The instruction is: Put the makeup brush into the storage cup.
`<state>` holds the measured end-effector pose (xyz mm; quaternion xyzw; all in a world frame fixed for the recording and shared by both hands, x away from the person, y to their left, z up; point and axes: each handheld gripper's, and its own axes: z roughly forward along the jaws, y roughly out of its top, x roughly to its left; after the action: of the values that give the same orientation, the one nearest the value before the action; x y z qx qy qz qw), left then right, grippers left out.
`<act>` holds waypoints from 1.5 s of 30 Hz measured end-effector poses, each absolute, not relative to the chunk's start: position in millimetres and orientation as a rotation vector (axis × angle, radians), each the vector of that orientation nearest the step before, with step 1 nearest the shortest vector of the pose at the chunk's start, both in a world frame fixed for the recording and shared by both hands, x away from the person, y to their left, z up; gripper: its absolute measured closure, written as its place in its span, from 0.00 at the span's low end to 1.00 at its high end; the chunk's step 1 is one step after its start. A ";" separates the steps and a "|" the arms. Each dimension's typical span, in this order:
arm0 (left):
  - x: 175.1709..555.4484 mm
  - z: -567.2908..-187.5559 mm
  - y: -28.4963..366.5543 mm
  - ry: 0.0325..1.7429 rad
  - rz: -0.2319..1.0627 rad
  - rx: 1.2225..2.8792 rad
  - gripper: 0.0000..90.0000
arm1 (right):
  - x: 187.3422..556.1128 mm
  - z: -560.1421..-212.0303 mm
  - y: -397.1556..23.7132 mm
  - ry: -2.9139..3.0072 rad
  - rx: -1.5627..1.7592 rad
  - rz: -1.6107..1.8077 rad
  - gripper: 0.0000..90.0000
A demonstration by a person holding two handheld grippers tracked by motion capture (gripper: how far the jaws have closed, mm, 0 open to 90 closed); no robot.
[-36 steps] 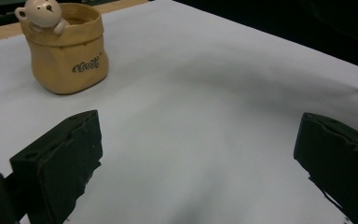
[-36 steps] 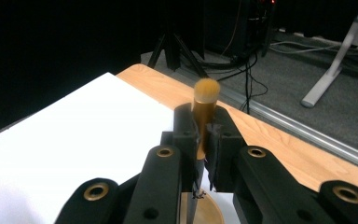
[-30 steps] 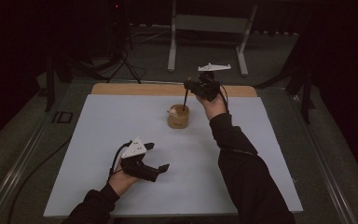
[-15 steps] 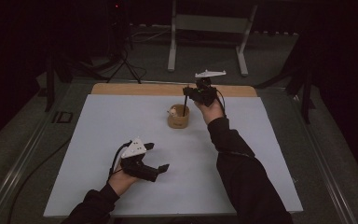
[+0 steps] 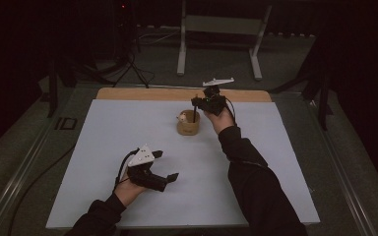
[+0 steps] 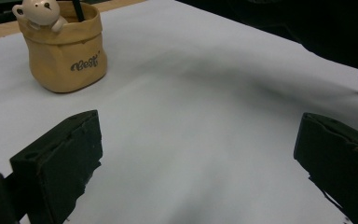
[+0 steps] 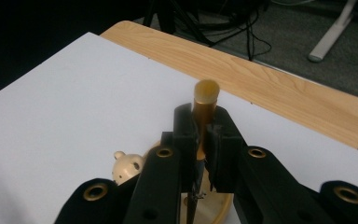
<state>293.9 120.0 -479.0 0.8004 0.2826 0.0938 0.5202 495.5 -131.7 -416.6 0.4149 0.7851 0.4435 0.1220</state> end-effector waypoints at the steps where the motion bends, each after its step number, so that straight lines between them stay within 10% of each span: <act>1: 293.9 -478.9 120.0 0.678 0.231 1.919 0.02 | 495.5 -416.8 -131.6 2.295 1.205 1.296 0.92; 15: 294.1 -478.5 119.4 0.679 0.228 1.920 0.02 | 490.8 -408.5 -138.3 2.286 1.278 1.375 0.10; 45: 295.2 -477.5 114.8 0.664 0.212 1.938 0.02 | 466.1 -407.1 -156.6 2.291 1.016 1.450 0.17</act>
<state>295.2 114.8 -477.5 0.8065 0.2764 0.0882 0.5151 466.1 -156.6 -407.1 0.3484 0.7852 0.4970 0.1229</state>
